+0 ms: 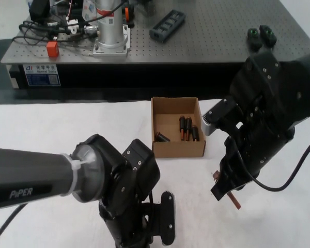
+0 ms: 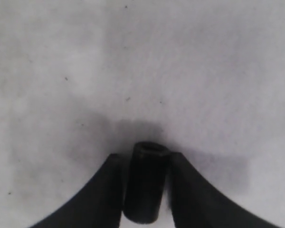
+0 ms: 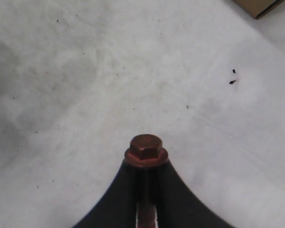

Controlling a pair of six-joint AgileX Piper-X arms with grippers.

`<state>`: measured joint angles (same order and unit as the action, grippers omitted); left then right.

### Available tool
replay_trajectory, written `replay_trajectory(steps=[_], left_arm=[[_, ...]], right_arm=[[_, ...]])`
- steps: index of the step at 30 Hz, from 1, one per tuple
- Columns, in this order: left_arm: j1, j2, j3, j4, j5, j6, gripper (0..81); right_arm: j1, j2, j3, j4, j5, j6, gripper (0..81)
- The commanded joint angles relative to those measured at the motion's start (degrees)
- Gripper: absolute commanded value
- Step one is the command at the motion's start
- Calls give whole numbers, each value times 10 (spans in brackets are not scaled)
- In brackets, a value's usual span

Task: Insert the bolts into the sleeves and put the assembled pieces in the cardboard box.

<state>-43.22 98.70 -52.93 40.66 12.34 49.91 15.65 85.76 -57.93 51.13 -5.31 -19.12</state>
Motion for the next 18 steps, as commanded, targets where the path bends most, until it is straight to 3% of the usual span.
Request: replay_trajectory(steps=[1, 4, 7, 10, 13, 16, 18], left_arm=[[-1, 21, 4, -5, -21, 3, 151], [-1, 20, -7, -3, -62, -25, 5], [-1, 8, -30, -5, -113, -90, 7], [6, -33, -41, -47, -111, -195, 7], [29, -98, -26, -119, -32, -322, 7], [47, -166, 21, -228, 82, -441, 7], [47, -200, 56, -295, 127, -474, 7]], right_arm=[[-2, -6, -2, 1, -9, -2, 11], [-2, -6, -2, 1, -9, -2, 11], [-2, -14, 1, -4, -45, 3, 11], [-2, -54, 27, -52, -105, 34, 11], [-2, -116, 82, -153, -156, 116, 11], [8, -181, 156, -335, -236, 238, 11], [23, -218, 193, -464, -239, 314, 11]])
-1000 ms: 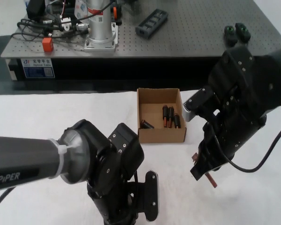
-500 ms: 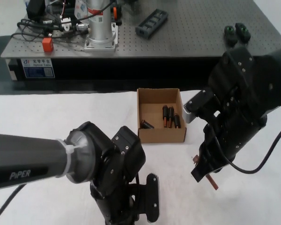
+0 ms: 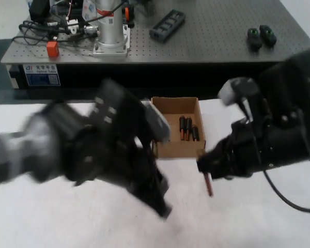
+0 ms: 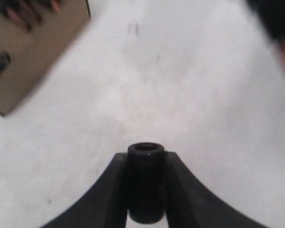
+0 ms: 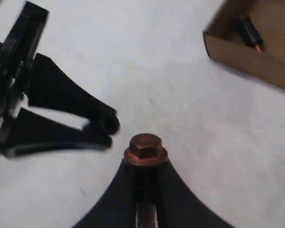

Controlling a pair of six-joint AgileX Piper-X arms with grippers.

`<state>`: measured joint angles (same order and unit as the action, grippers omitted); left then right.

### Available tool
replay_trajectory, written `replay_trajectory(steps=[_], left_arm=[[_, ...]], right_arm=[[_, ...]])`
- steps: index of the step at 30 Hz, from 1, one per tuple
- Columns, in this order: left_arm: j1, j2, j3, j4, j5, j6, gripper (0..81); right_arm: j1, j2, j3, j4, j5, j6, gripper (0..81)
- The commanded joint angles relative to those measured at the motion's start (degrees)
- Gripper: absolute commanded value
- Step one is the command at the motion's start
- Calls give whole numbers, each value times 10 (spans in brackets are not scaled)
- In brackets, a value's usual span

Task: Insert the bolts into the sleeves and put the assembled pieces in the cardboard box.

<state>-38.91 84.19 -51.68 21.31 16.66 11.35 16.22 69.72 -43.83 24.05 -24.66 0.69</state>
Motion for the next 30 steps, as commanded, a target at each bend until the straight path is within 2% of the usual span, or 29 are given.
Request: replay_trajectory(steps=[1, 4, 7, 11, 19, 24, 30], left_arm=[[4, -70, 59, -134, 102, -95, 7], [1, -101, 88, -202, 144, -130, 7], [1, -111, 92, -232, 158, -165, 7], [1, -111, 92, -274, 158, -194, 7], [1, -111, 92, -291, 149, -219, 7], [1, -111, 92, -292, 120, -220, 7], [1, -111, 92, -309, 116, -220, 7]], right_arm=[[25, -71, 68, -262, -46, 152, 11], [41, -87, 88, -392, -42, 233, 11], [46, -88, 88, -427, -31, 252, 11], [46, -89, 88, -421, -29, 254, 11], [46, -89, 88, -411, 74, 250, 11], [46, -89, 88, -383, 83, 250, 11], [46, -89, 88, -364, 83, 250, 11]])
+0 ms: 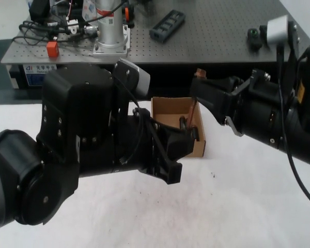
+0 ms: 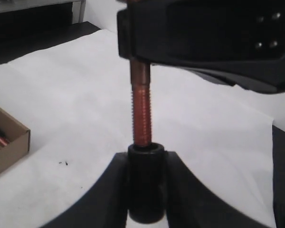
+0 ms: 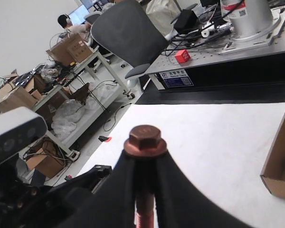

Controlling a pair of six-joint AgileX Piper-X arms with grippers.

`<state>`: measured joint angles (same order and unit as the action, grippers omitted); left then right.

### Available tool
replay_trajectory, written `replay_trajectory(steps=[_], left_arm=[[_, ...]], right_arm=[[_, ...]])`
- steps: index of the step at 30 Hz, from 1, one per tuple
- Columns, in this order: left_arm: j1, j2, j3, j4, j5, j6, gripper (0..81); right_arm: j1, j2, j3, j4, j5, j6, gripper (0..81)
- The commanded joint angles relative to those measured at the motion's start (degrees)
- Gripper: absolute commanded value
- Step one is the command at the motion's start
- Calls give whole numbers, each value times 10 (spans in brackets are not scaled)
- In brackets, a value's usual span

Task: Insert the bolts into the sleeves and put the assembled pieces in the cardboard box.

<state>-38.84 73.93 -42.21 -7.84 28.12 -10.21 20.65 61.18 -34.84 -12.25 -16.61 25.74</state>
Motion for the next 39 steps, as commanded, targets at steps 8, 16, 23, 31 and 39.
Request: replay_trajectory(steps=[8, 16, 23, 31, 39], left_arm=[[0, -9, -3, -31, -7, -13, 7], [0, -9, -3, -31, -5, -13, 7], [0, -9, -3, -66, -10, -13, 7], [2, 12, -10, -110, -178, -38, 7], [49, 215, -235, 71, -219, -138, 7]], right_arm=[[2, -4, -2, 17, -27, 0, 11], [2, -4, -2, 13, -63, 0, 11], [2, -4, -2, 47, -97, 0, 135], [-40, -56, -2, 132, -106, 27, 463], [-150, -212, -2, 383, -41, -68, 462]])
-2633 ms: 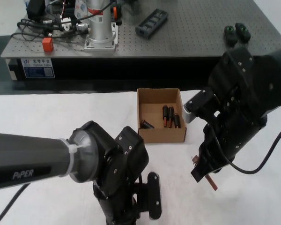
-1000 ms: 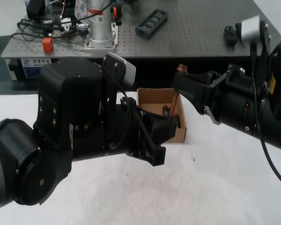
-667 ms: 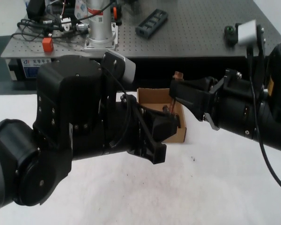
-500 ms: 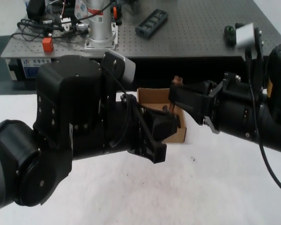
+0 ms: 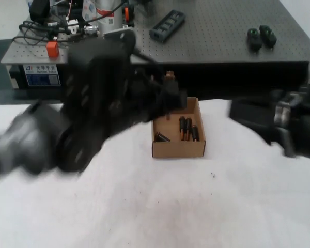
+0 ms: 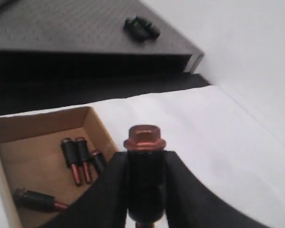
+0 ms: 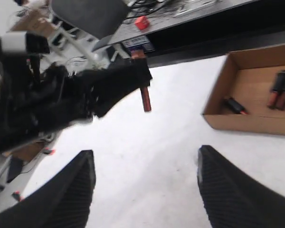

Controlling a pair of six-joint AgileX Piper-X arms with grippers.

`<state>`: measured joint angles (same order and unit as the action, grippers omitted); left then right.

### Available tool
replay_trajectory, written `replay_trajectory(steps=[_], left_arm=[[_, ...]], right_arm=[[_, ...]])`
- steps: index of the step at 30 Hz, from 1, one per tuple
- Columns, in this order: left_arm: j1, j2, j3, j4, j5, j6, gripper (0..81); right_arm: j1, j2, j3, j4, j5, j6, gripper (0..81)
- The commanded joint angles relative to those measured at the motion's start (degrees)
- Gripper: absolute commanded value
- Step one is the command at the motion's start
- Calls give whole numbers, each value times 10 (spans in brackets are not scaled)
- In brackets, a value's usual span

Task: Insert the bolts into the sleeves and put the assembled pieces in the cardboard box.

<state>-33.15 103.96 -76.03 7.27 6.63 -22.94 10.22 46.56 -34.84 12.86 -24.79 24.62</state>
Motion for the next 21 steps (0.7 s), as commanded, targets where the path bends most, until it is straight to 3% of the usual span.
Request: replay_trajectory(steps=[1, 5, 11, 18, 21], left_arm=[[-4, -48, 54, -37, -5, -7, 7], [5, 91, -130, 111, -5, 13, 7], [5, 246, -326, 237, -5, 26, 7], [5, 305, -381, 273, -7, 20, 2], [5, 307, -381, 278, -17, 20, 56]], right_arm=[[-54, -79, -2, 162, 55, -68, 462], [-65, -101, -2, 257, 108, -95, 462], [-65, -98, -2, 318, 114, -105, 462], [-65, -98, -2, 333, 126, -115, 462], [-65, -98, -2, 336, 126, -118, 462]])
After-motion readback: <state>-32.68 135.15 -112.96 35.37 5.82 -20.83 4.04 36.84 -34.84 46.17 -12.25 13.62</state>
